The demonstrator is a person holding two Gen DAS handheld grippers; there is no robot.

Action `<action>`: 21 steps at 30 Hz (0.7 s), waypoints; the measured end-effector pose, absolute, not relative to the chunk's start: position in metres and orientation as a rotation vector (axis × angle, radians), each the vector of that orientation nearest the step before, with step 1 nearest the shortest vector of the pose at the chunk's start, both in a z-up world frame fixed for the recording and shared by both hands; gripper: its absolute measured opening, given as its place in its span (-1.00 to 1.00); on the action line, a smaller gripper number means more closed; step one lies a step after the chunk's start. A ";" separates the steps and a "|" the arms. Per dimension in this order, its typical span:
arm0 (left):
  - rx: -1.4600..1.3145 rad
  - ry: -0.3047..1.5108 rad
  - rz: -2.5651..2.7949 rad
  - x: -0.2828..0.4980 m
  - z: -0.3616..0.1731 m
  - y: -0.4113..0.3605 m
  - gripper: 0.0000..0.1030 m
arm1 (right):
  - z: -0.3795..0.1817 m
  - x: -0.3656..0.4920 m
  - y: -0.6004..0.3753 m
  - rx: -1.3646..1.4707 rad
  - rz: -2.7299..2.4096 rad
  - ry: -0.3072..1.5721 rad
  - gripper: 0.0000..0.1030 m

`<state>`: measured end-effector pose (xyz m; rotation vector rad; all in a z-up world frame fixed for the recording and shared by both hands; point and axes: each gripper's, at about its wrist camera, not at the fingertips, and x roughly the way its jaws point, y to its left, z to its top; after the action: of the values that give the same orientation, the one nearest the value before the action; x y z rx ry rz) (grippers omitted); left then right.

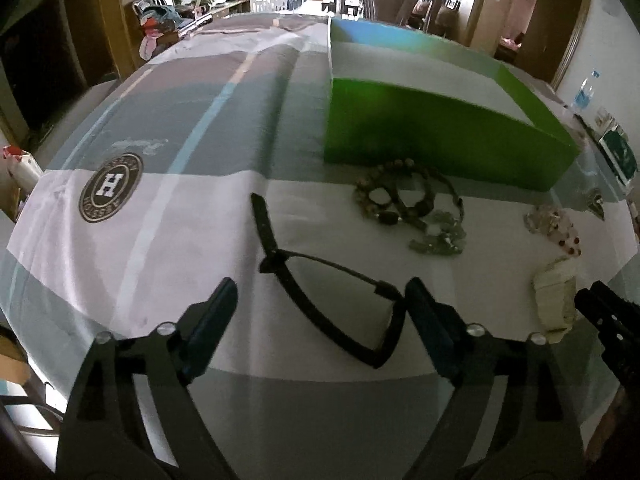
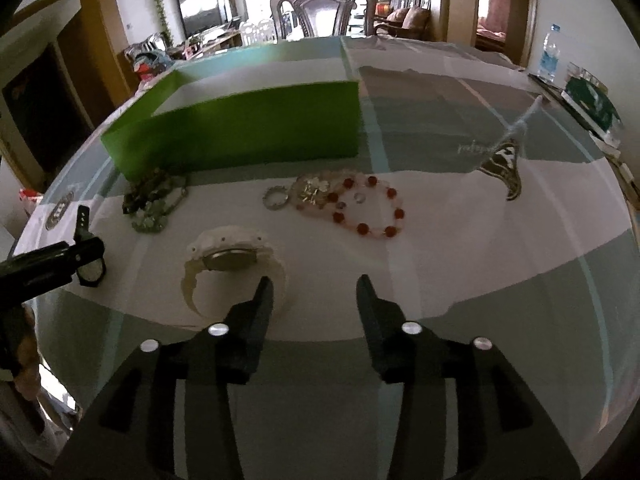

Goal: Organize jewelry
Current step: 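Close left gripper on the black strap watch while right gripper grasps the white watch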

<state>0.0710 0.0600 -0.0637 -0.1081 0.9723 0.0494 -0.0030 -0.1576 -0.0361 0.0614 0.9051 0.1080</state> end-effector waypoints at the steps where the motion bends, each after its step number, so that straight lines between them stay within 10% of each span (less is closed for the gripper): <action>1: -0.105 0.970 0.049 0.073 -0.062 0.057 0.73 | -0.033 -0.005 -0.159 0.073 0.116 0.896 0.19; 6: -0.093 0.967 0.025 0.071 -0.061 0.052 0.82 | -0.032 -0.006 -0.149 0.078 0.173 0.880 0.52; 21: -0.064 1.004 0.017 0.069 -0.075 0.044 0.82 | -0.050 0.017 -0.096 -0.070 0.225 0.889 0.54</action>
<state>0.0695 0.0436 -0.0745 -0.0638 1.0041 0.0174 0.0174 -0.0959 -0.0502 -0.0703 0.8889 0.2245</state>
